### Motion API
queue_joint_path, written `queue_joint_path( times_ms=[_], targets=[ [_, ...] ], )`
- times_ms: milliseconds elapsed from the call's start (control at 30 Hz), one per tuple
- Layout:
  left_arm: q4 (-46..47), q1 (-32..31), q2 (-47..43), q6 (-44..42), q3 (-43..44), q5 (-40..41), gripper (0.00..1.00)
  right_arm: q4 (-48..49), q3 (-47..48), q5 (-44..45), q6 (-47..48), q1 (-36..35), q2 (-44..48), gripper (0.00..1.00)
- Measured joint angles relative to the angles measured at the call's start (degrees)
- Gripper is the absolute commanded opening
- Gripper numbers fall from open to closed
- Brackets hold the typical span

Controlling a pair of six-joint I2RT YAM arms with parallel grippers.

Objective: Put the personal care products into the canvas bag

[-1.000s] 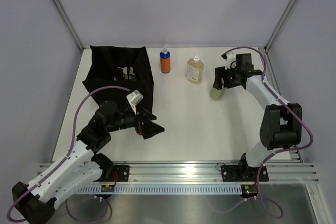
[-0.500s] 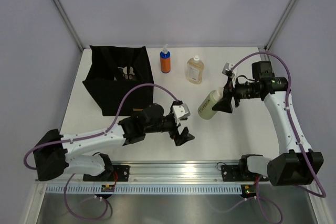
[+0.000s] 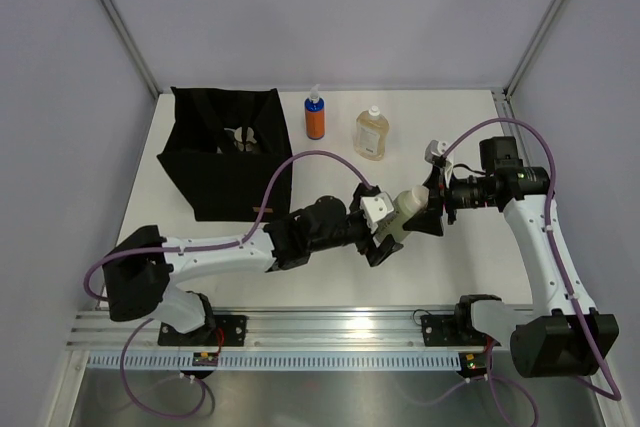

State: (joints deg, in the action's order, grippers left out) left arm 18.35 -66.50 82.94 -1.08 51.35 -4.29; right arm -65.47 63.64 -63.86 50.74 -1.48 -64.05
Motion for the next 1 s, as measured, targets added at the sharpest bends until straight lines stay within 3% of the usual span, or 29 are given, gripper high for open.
queue_joint_path(
  times_ms=[167, 333, 433, 467, 567, 600, 667, 700, 800, 833, 1000],
  targets=[
    [1.1, -0.8, 2.4, 0.0, 1.1, 0.6, 0.96, 0.6, 0.0, -3.0, -0.9, 0.0, -0.5, 0.00],
    [1.7, -1.2, 4.3, 0.1, 2.7, 3.8, 0.79, 1.3, 0.0, -4.0, -2.4, 0.0, -1.3, 0.00],
    [1.7, -1.3, 5.0, 0.0, 3.5, 6.3, 0.63, 2.3, -0.1, -4.5, -3.3, 0.0, -1.2, 0.00],
    [1.7, -1.3, 5.1, -0.1, 3.7, 6.8, 0.45, 3.0, -0.1, -4.6, -3.6, 0.0, -1.2, 0.02],
    [1.5, -1.4, 5.4, -0.3, 4.1, 7.6, 0.16, 4.2, -0.3, -4.8, -4.2, 0.0, -1.2, 0.17],
    [1.3, -1.4, 5.4, -0.4, 4.2, 7.6, 0.02, 4.4, -0.3, -4.9, -4.3, 0.0, -1.2, 0.35],
    [1.2, -1.4, 5.4, -0.5, 4.2, 7.6, 0.00, 4.6, -0.3, -4.9, -4.5, 0.0, -1.2, 0.55],
    [1.2, -1.4, 5.3, -0.6, 4.2, 7.6, 0.00, 4.6, -0.3, -4.8, -4.5, 0.0, -1.2, 0.70],
    [0.9, -1.3, 4.8, -1.0, 4.0, 7.5, 0.00, 5.3, -0.5, -4.8, -5.5, 0.0, -1.0, 0.87],
    [0.8, -1.3, 4.3, -1.4, 3.6, 7.3, 0.00, 6.1, -0.8, -4.8, -6.5, -0.2, -0.6, 0.99],
    [-2.8, -1.0, -0.2, -3.0, -1.4, 6.0, 0.00, 12.0, -1.9, -4.1, -13.2, -0.4, 2.3, 0.99]
  ],
)
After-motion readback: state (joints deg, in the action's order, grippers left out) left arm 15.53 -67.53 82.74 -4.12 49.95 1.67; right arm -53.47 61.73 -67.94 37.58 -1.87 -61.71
